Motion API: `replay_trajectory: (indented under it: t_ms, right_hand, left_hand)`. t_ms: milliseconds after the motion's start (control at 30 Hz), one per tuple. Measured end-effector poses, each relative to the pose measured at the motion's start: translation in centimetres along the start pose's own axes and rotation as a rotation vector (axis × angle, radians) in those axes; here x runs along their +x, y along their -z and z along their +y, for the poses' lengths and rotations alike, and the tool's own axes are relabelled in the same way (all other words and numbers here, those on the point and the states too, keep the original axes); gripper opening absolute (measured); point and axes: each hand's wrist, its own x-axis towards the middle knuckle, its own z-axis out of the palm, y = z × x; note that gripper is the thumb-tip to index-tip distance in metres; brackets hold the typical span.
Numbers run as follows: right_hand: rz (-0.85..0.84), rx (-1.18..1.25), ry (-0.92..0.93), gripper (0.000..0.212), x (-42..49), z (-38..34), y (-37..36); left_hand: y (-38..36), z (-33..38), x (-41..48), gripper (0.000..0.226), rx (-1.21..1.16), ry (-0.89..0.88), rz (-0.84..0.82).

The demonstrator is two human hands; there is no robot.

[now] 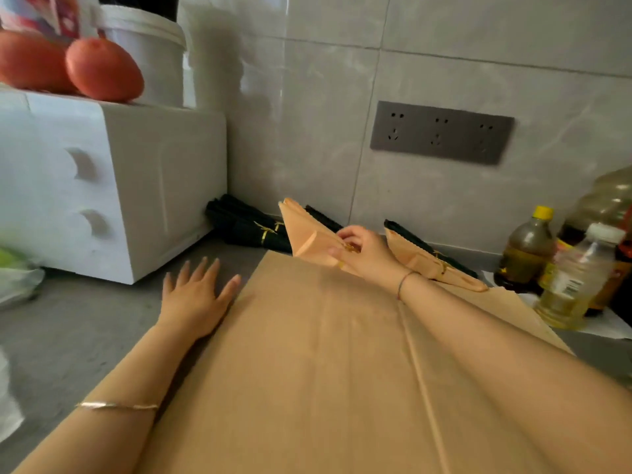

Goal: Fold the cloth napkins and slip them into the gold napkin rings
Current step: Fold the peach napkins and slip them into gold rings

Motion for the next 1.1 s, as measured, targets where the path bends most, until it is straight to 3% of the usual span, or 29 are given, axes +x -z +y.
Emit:
replay_trajectory:
  t_ms: [333, 533, 667, 800, 967, 1100]
  right_hand:
    - [0.005, 0.081, -0.023, 0.035, 11.7, -2.4, -14.7]
    - [0.068, 0.039, -0.031, 0.036, 13.4, -2.5, -17.9]
    - [0.063, -0.035, 0.059, 0.047, 11.5, -2.0, -16.1]
    - [0.039, 0.019, 0.075, 0.037, 6.9, 0.3, -12.0]
    - [0.006, -0.044, -0.012, 0.028, -2.7, 4.2, -4.7]
    - [-0.041, -0.175, -0.139, 0.032, -10.9, 7.6, 0.6]
  left_hand:
    - [-0.9, -1.4, 0.8, 0.067, 0.045, 0.058, -0.036]
    - [-1.0, -1.7, 1.5, 0.065, 0.059, 0.061, -0.015]
    - [-1.2, -2.0, 1.8, 0.065, 0.055, 0.065, -0.024]
    - [-1.0, -1.8, 1.9, 0.065, -0.029, 0.023, -0.015]
    - [-0.3, 1.9, -0.2, 0.063, -0.069, -0.273, -0.197]
    - [-0.7, 5.6, -2.9, 0.065, 0.095, -0.403, -0.298]
